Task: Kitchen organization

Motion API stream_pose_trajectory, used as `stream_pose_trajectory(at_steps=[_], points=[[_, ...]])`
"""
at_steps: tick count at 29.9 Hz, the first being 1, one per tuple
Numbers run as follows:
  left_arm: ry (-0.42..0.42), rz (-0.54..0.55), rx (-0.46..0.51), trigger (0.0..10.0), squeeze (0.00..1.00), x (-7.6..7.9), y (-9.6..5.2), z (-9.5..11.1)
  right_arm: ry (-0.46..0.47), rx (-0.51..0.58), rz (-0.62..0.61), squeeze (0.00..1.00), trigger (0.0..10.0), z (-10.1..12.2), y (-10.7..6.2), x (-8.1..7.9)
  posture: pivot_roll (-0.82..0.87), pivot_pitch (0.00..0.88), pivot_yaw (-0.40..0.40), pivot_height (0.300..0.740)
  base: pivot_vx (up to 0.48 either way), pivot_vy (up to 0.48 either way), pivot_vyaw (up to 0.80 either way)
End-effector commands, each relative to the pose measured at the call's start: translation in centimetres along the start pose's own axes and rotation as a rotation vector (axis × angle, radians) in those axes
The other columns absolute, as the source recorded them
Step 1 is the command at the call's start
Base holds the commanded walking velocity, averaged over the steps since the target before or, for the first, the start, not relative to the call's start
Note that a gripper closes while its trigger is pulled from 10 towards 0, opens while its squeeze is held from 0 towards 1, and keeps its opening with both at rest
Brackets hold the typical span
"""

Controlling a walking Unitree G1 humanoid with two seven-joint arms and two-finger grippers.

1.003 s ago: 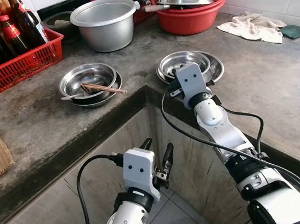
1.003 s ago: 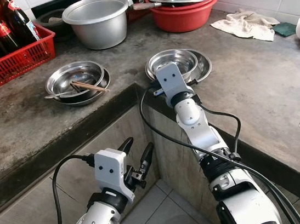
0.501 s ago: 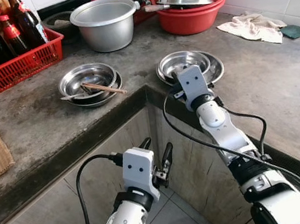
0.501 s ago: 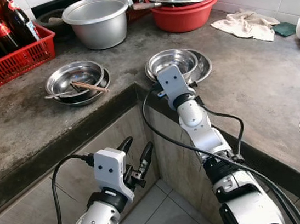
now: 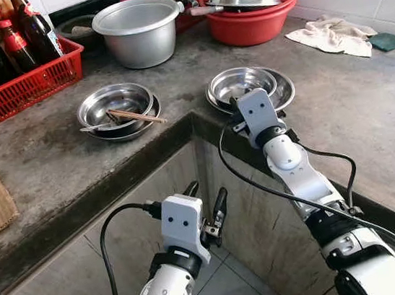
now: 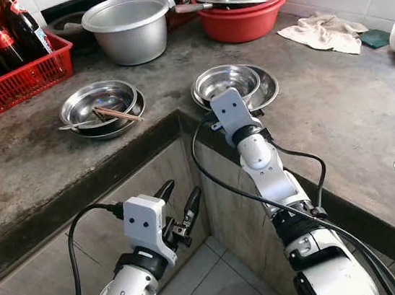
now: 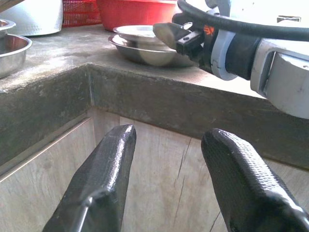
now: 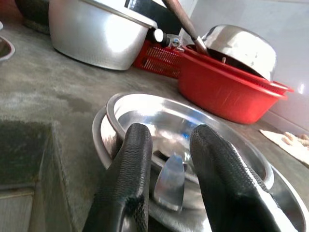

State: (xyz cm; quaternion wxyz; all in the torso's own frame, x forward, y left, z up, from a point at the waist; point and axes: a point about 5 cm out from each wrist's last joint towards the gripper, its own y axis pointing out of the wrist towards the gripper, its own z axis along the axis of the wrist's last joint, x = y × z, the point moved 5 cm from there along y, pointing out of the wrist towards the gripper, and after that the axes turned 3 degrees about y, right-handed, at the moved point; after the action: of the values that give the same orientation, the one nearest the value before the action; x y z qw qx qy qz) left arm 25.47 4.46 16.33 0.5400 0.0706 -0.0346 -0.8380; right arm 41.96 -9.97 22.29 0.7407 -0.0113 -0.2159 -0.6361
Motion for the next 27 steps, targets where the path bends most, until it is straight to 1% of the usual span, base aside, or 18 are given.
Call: stream_pose_trajectory(at_steps=[1,11,12,13,27], points=[[0.007,-0.001,-0.016,10.0,0.00,0.03,-0.11,-0.42,-0.011,-0.005,0.003,0.00,10.0,-0.11,-0.24,0.09,0.10,0.147,-0.026,0.740,0.000,0.000,0.00],[0.006,-0.003,-0.017,10.0,0.00,0.09,-0.13,-0.49,-0.013,-0.016,-0.001,0.00,10.0,-0.43,-0.37,0.34,0.10,0.143,-0.024,0.740,0.000,0.000,0.00],[0.006,-0.002,-0.017,10.0,0.00,0.09,-0.12,-0.49,-0.014,-0.015,-0.004,0.00,4.6,-0.40,-0.35,0.42,0.10,0.143,-0.024,0.740,0.000,0.000,0.00],[0.006,-0.002,-0.018,10.0,0.00,0.09,-0.13,-0.50,-0.013,-0.014,-0.007,0.00,0.0,-0.37,-0.33,0.48,0.10,0.143,-0.024,0.740,0.000,0.000,0.00],[0.008,0.001,-0.017,10.0,0.00,0.01,-0.03,-0.46,-0.009,0.000,-0.017,0.00,0.0,0.15,-0.02,0.83,0.11,0.151,-0.028,0.740,0.000,0.000,0.00]])
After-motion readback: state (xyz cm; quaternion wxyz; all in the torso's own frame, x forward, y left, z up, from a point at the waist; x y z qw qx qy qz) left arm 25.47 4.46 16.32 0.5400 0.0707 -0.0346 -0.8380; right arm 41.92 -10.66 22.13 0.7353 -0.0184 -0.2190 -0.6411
